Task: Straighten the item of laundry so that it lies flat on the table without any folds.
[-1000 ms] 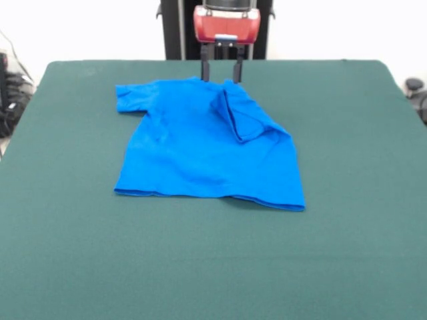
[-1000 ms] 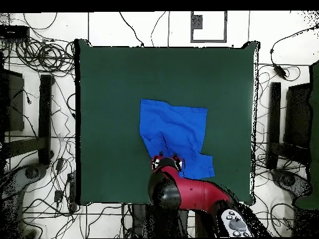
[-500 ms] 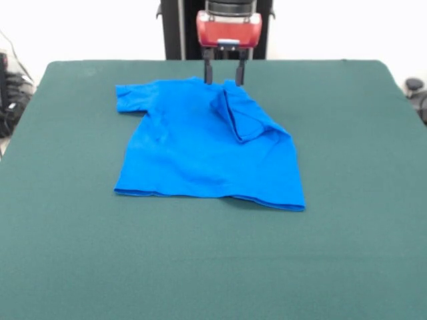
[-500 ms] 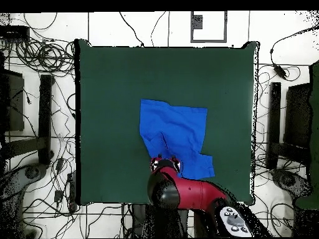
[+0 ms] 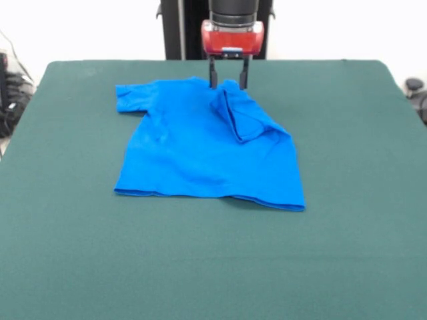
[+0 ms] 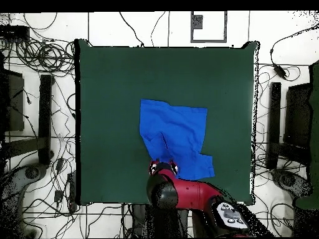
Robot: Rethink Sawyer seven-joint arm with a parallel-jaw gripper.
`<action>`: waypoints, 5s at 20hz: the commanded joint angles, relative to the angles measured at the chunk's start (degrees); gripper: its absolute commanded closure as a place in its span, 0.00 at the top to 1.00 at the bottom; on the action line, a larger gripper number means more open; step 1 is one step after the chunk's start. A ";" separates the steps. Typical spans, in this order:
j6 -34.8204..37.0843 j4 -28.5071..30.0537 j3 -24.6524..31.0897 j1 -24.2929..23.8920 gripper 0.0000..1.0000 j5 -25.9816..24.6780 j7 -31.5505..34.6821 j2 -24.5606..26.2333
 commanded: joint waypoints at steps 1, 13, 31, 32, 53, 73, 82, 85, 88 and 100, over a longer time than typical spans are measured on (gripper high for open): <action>2.72 -3.47 3.00 2.04 1.00 -0.90 5.84 4.23; 0.09 -6.24 3.91 0.11 1.00 -2.65 5.47 8.06; 0.21 -5.94 3.96 0.00 1.00 -3.13 5.77 7.51; 0.31 -5.88 3.97 0.00 1.00 -3.09 5.78 7.37; 10.24 -4.32 5.14 -0.19 1.00 -1.41 4.99 -1.79; 7.88 -14.87 3.20 2.42 1.00 -1.58 5.22 7.38; 7.20 -15.26 3.54 1.89 1.00 -2.27 5.35 8.05; 6.16 -15.63 3.17 2.33 1.00 -2.31 5.75 8.85; 4.80 -15.52 2.62 2.63 1.00 -2.58 6.13 9.58; 2.72 -15.51 2.04 2.87 1.00 -2.77 6.79 10.89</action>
